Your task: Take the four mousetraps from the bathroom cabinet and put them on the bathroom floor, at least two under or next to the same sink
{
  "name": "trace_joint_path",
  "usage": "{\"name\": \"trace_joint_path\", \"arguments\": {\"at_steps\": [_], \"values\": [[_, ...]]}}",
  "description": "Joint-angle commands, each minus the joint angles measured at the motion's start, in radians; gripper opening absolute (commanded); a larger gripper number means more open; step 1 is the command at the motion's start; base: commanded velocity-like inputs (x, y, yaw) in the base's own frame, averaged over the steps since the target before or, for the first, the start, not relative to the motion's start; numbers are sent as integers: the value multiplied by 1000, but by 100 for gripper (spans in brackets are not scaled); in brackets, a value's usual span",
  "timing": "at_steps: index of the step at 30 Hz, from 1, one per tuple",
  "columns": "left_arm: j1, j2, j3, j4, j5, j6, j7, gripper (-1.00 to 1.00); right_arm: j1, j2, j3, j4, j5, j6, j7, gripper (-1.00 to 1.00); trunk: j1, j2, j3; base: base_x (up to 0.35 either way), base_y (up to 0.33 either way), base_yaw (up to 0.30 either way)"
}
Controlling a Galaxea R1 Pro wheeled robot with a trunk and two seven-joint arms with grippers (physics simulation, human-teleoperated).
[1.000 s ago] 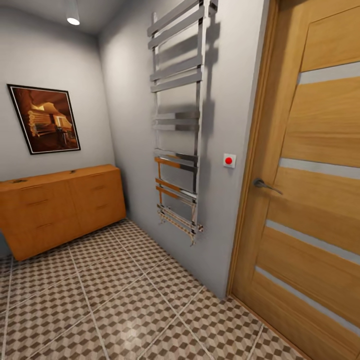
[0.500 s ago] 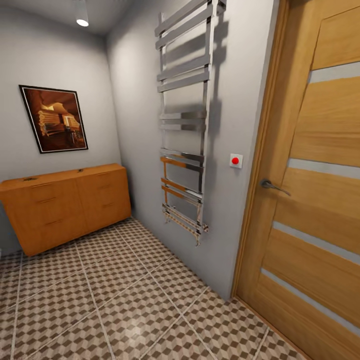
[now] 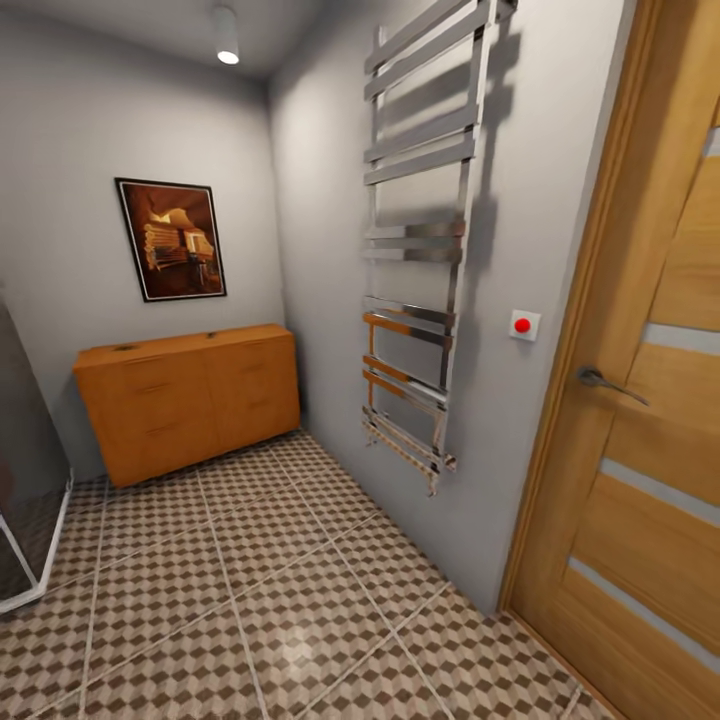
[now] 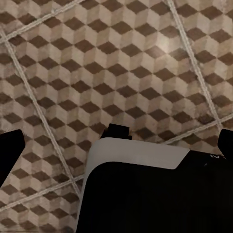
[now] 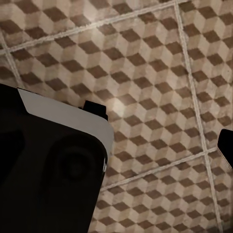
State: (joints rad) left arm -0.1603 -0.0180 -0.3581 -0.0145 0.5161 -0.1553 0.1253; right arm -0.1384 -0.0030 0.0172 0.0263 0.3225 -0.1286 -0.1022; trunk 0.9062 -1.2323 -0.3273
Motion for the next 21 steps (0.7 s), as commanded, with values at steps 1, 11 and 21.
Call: {"name": "trace_joint_path", "arguments": {"at_steps": [1, 11, 21], "values": [[-1, 0, -8, 1, 7, -3, 4, 100, -1, 0, 1, 3, 6, -5, -5, 100, 0, -1, -1, 0, 0, 279], [-1, -1, -8, 1, 8, -4, 3, 100, -1, 0, 1, 3, 6, -5, -6, 100, 0, -1, -1, 0, 0, 280], [-1, -4, -8, 1, 7, -4, 3, 100, -1, 0, 1, 3, 5, -5, -7, 100, 0, -1, -1, 0, 0, 281]]}}
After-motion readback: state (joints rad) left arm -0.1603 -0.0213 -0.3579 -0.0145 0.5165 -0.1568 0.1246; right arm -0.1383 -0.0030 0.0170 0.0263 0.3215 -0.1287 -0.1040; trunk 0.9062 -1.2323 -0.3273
